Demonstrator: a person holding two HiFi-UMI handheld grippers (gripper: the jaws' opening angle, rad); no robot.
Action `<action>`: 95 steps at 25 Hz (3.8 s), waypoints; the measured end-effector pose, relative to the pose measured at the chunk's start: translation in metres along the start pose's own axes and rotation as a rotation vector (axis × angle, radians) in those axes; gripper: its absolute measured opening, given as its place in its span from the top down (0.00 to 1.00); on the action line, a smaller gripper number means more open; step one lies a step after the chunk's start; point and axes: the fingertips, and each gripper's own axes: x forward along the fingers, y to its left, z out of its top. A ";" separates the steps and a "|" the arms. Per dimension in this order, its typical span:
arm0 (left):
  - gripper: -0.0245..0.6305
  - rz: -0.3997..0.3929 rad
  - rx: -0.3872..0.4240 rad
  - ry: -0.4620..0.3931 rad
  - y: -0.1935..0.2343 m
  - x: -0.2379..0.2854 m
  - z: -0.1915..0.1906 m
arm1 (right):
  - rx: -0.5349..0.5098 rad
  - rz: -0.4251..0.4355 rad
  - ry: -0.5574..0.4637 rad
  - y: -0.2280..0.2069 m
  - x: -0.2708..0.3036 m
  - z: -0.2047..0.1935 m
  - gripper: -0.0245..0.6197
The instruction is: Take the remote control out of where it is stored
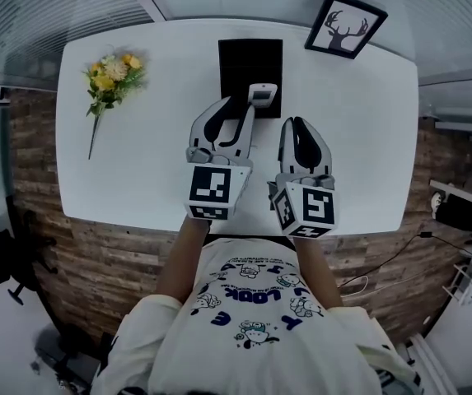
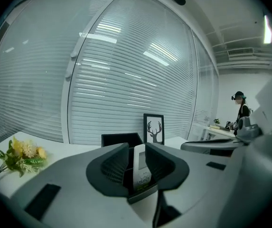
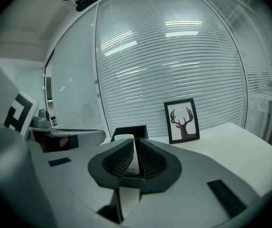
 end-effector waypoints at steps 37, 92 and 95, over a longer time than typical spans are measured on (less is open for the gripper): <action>0.71 -0.359 0.156 0.173 -0.023 0.071 -0.029 | 0.027 -0.027 0.110 -0.020 0.035 -0.032 0.87; 0.84 -0.191 0.172 -0.042 -0.032 -0.093 0.037 | -0.026 0.098 -0.076 0.068 -0.060 0.013 0.87; 0.84 -0.176 0.151 -0.037 -0.031 -0.104 0.029 | -0.030 0.101 -0.079 0.073 -0.068 0.011 0.87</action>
